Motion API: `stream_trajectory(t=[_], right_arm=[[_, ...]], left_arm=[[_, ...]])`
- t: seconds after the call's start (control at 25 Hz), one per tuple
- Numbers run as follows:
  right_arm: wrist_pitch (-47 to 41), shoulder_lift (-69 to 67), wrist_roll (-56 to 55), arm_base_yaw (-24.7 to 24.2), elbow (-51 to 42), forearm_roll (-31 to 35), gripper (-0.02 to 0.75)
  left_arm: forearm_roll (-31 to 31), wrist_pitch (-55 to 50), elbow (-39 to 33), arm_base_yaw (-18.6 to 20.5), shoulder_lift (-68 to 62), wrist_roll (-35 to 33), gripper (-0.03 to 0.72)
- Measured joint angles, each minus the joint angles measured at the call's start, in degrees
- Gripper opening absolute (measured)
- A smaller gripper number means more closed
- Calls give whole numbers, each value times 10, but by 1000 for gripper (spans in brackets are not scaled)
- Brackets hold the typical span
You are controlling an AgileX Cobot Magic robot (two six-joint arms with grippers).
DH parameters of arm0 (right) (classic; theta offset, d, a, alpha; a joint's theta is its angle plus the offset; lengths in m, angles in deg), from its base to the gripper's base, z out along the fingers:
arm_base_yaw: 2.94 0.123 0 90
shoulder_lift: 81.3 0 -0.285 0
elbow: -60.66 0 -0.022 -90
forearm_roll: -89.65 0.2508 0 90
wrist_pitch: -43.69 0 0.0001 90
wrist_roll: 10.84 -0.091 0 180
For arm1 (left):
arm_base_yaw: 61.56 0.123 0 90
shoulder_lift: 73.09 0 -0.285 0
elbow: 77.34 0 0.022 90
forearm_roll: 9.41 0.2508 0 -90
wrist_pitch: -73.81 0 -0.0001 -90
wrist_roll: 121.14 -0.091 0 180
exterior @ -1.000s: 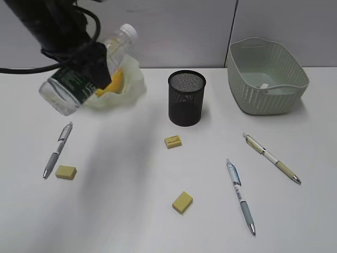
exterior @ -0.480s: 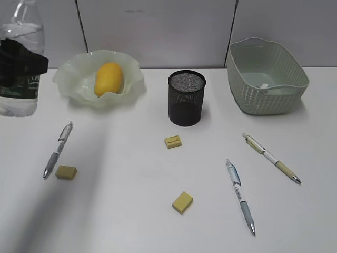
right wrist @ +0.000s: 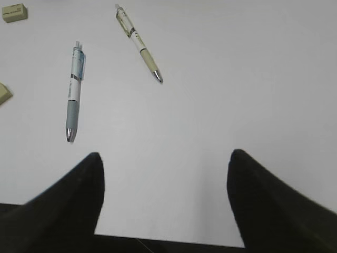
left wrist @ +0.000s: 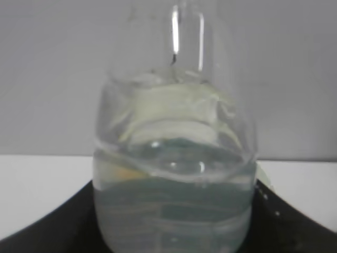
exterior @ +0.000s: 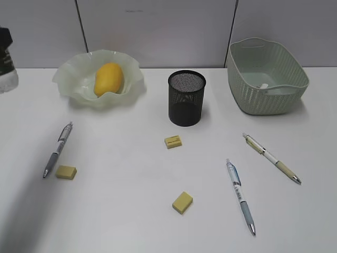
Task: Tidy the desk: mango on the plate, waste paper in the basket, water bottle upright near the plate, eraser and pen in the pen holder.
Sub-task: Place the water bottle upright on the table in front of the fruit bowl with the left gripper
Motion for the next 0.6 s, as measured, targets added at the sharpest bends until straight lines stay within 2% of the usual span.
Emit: stream_trajectory(t=[0.2, 0.32, 0.4, 0.6], right_arm=[[0, 0, 0, 0, 0, 0, 568], [0, 0, 0, 0, 0, 0, 566], [0, 0, 0, 0, 0, 0, 566], [0, 0, 0, 0, 0, 0, 566]], left_arm=[[-1, 79, 0, 0, -69, 0, 496], [12, 104, 0, 1, -121, 27, 496], [51, 114, 0, 7, -153, 73, 496], [203, 169, 0, 47, -232, 190, 496]])
